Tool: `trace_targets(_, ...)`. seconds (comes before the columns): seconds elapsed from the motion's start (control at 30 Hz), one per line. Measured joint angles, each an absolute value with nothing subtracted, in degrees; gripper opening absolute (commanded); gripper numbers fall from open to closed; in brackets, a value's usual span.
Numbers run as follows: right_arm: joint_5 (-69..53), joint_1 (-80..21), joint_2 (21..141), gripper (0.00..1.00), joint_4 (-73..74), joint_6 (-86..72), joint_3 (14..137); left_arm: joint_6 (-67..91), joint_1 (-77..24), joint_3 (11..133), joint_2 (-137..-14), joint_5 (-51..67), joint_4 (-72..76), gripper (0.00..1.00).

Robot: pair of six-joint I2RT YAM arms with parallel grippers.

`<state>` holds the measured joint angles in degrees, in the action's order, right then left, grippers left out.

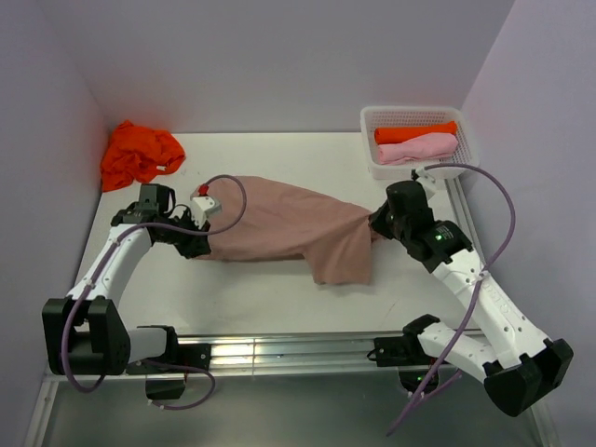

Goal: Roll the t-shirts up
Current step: Flatten the tshirt

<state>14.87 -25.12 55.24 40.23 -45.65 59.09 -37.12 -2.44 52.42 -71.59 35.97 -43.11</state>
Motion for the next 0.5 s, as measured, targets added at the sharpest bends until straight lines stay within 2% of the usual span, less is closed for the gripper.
trace_targets(0.07,14.87,-25.12,55.16,0.0,39.62,-46.54,55.86,-38.72,-2.42,52.07,-72.1,35.51,-45.91,0.33)
trace_targets(0.1,14.81,-25.12,55.18,0.0,39.38,-46.83,54.83,-39.53,-2.26,52.1,-72.12,35.42,-46.57,0.41)
trace_targets(0.2,14.96,-25.1,55.22,0.0,38.63,-47.31,53.54,-41.1,-1.41,52.58,-72.1,35.2,-48.73,0.51)
trace_targets(0.5,16.95,-25.08,58.63,0.0,36.67,-47.24,53.91,-41.3,2.92,52.71,-71.88,27.88,-46.92,0.49)
